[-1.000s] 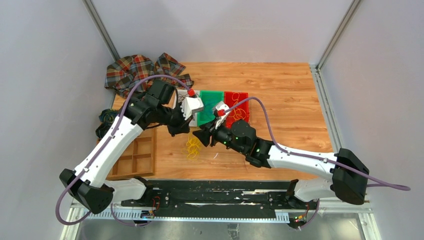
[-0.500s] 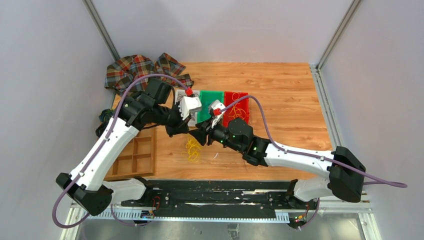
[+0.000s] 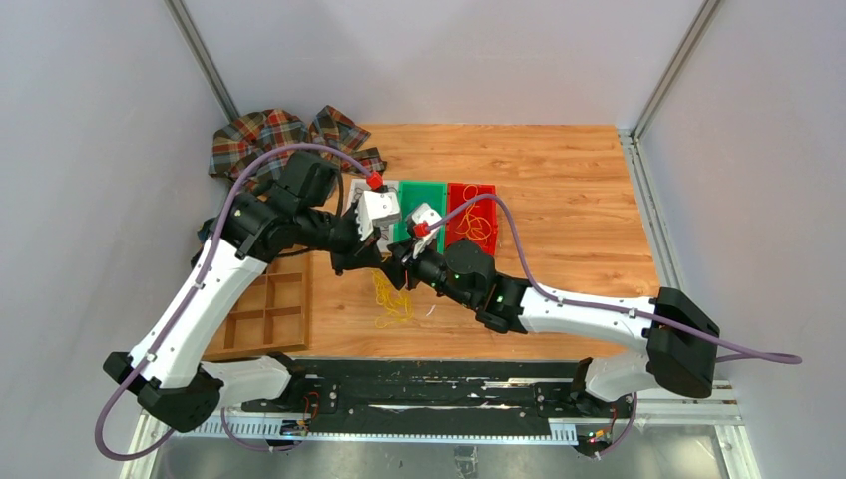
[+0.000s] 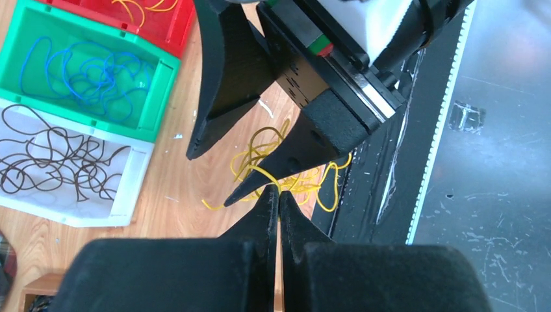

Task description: Untangle the cables

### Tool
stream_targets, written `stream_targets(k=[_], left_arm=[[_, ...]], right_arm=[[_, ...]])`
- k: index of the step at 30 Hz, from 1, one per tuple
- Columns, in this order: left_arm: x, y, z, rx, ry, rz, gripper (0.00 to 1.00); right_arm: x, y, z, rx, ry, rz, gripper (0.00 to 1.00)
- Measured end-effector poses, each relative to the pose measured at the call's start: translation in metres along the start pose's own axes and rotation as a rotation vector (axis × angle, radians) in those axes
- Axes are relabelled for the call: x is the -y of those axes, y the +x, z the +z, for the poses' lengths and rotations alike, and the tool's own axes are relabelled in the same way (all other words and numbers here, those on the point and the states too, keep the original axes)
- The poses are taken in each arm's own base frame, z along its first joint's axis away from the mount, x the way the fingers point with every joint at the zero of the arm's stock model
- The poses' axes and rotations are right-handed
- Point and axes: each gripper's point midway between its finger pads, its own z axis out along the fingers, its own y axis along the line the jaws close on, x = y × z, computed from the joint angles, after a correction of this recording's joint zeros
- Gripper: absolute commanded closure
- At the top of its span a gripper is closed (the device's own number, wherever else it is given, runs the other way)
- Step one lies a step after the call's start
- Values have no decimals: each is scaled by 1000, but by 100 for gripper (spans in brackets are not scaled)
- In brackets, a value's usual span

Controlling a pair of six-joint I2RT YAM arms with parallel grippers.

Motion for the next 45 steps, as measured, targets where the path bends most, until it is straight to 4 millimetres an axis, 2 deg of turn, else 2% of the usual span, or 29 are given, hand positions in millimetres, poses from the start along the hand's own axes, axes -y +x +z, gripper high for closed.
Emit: stream_targets(k=[8,11,13,17,20,22,32,40,45], left_arm=[[8,-8,-8,19,20,21,99],[13,-15,-15,36,24,37,99],[16,-24,-23,57,19,53,99],[20,-46,-43,118,-9,101,100],[21,-60,-55,157,-36,136,100],[21,-66,-62,176,-53,153,100],[14,-84,-93,206,-172,219,100],[2,-122,-145,299,-373,318,99],[-6,-139,-178,342,-506,358,100]], right_arm=[[3,-10,2,45,26,-7,57],[5,-6,7,57,36,1,57],[9,8,9,47,53,8,58],[20,54,9,-34,95,12,59],[31,89,3,-104,135,17,60],[38,103,-2,-134,158,24,61],[59,123,-15,-134,235,73,63],[70,158,-36,-192,281,93,64],[73,165,-40,-196,298,106,64]])
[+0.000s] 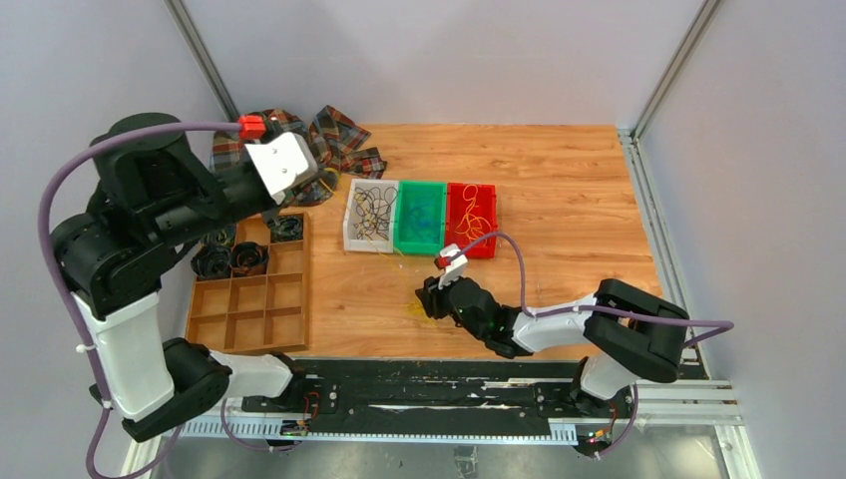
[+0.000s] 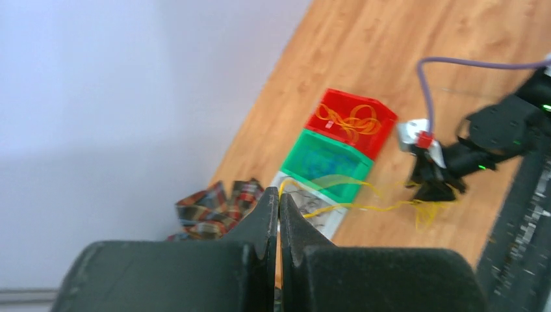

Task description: Untangle the cables

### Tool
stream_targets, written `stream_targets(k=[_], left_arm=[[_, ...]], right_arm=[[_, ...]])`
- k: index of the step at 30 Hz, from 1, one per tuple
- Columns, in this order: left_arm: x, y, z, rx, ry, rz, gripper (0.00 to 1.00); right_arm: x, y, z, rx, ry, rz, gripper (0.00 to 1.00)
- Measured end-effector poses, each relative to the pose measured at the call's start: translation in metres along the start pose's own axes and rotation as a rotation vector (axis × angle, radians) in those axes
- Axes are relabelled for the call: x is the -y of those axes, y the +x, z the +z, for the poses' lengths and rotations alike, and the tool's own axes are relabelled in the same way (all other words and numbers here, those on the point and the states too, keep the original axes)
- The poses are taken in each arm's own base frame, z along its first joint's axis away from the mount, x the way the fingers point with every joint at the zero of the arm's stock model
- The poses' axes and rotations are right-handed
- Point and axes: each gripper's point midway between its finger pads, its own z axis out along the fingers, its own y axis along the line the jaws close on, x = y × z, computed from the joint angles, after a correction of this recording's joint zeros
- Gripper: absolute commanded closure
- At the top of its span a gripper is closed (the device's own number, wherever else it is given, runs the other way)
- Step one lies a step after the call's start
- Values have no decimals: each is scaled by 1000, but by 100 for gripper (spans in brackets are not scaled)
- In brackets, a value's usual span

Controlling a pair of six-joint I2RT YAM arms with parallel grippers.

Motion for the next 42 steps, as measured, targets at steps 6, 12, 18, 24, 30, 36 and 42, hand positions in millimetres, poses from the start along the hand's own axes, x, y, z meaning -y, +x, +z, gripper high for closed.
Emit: stream_targets(k=[6,12,18,24,30,36,42], left_arm=[[-37,-18,-18,43,-201,51,100],[-69,-36,-39,118,-392,71,100],[-68,-43,-49,166,-420,81,100],[-73,-50,-46,184,-424,75,100],[-68,-59,-46,230,-398,76,100],[-61,-63,-47,256,-368,79,100],[-56,-68,-46,280,-335,84,99]], right_arm=[[15,33,-6,-75,38,-19,64],[24,47,-9,-110,64,-30,64],[25,46,-11,-112,72,-34,62],[22,10,-21,-42,59,-55,56],[-16,-63,-22,79,-65,-76,50],[-100,-164,-21,263,-279,-127,48],[-134,-185,0,304,-345,-205,48]])
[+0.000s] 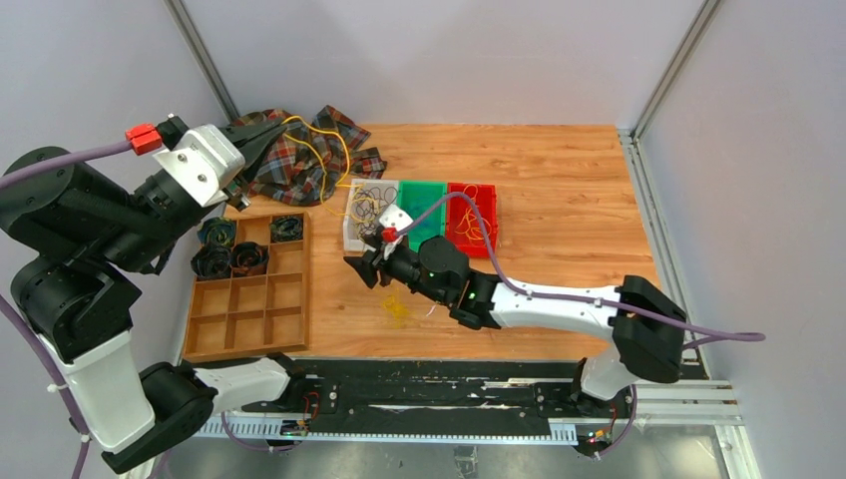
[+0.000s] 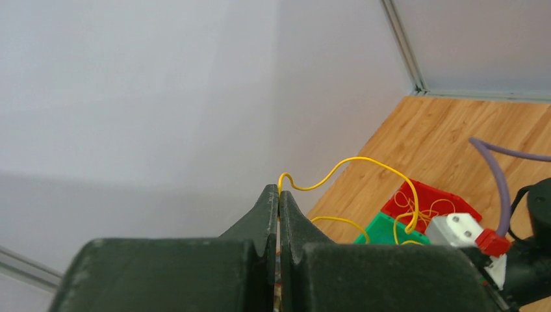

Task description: Untangle the cables

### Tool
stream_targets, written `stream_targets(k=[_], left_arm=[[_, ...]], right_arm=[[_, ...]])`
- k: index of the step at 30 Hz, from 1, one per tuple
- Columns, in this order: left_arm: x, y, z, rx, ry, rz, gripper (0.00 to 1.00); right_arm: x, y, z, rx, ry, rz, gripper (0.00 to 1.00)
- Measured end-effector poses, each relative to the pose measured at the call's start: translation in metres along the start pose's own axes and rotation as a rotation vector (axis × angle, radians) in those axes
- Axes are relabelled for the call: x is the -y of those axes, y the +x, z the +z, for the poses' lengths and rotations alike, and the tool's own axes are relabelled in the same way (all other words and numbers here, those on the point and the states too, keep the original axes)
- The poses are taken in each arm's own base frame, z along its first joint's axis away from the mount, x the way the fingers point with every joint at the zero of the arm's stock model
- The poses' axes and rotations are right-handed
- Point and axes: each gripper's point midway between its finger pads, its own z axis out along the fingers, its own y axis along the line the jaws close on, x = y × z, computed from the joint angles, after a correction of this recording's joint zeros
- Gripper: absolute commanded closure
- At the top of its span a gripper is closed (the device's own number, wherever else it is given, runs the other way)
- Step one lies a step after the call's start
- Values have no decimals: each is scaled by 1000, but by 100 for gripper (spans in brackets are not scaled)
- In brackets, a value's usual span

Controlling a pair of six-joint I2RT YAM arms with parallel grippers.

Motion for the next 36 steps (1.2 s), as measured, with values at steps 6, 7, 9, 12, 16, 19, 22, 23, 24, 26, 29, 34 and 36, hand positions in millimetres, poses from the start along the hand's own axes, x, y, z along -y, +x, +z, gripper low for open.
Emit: stream_targets(k=[6,7,9,12,16,19,22,23,24,26,29,34,36], left_arm=[[4,-7,-1,32,29,-1,100],[5,-9,-2,38,32,0,100],[4,-13,-3,51,35,2,100],[0,-24,-6,82,27,5,100],[-7,-41,-13,135,8,8,99],[-10,-52,-18,172,-5,2,100],[-13,-60,-21,201,-15,-8,100],[-13,-62,-21,208,-17,-11,100],[-15,-64,-22,216,-21,-14,100],[-16,-67,-23,226,-28,-17,99],[-21,-74,-25,251,-48,-16,100],[-33,-88,-30,305,-104,-10,100],[-40,-96,-34,333,-134,-8,100]], right_arm=[[-8,33,16,-76,-39,-36,57],[-8,39,17,-89,-39,-37,58],[-7,47,18,-106,-38,-39,60],[-8,59,20,-129,-37,-34,62],[-8,81,18,-163,-34,-14,68],[-7,111,19,-215,-29,-1,72],[-4,147,19,-289,-18,11,75],[-3,158,18,-308,-15,17,76],[-2,167,16,-328,-10,22,76],[2,182,12,-360,1,35,78],[9,195,4,-384,20,54,79],[21,208,-9,-406,53,87,80],[24,213,-17,-419,65,94,80]])
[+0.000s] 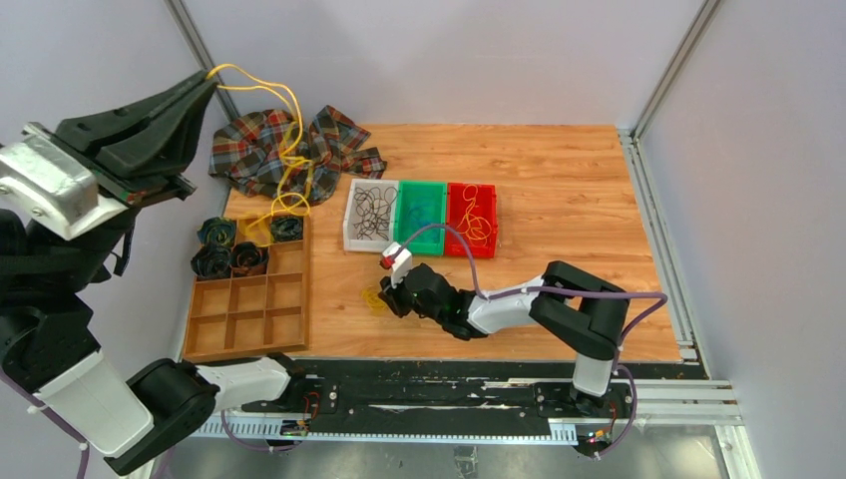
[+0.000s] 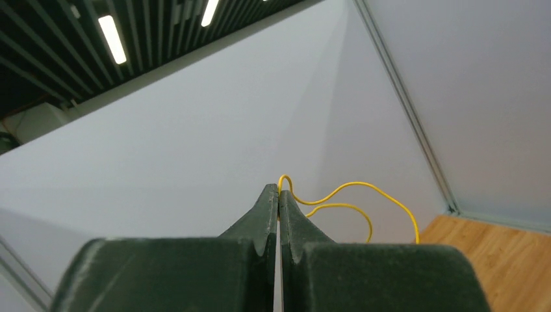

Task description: Untangle the cables

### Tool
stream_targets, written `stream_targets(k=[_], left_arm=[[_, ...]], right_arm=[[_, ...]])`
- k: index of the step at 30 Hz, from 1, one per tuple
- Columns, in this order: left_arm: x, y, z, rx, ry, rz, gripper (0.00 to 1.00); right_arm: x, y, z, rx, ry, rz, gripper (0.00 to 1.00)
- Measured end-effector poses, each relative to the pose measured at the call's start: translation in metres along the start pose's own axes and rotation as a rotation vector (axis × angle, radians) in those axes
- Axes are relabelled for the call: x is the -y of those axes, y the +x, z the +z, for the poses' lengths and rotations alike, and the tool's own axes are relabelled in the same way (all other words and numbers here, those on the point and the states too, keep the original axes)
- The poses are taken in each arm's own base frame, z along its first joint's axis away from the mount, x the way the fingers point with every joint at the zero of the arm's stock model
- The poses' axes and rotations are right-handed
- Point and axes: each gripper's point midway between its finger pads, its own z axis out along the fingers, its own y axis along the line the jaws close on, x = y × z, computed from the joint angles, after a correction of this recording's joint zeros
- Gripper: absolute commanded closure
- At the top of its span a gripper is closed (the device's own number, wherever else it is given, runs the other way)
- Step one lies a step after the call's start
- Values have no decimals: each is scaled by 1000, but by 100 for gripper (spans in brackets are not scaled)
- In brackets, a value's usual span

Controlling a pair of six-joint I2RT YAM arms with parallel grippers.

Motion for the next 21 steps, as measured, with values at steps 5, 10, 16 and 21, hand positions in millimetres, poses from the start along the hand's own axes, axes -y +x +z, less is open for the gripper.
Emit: stream_targets(k=[5,10,16,21], left_arm=[[-23,-22,-1,85,-111,8,100],[-33,-37,-3,142,-156,9,100],[-11,-6,6,78,-82,-8,100],[22,44,20,-37,32,-42,99]], right_arm=[[10,15,-16,-13,24,26,80],[14,24,-36,-23,35,49,61],[5,-41,-68,91,5,69,27],[-7,-127,-110,265,-44,65,24]])
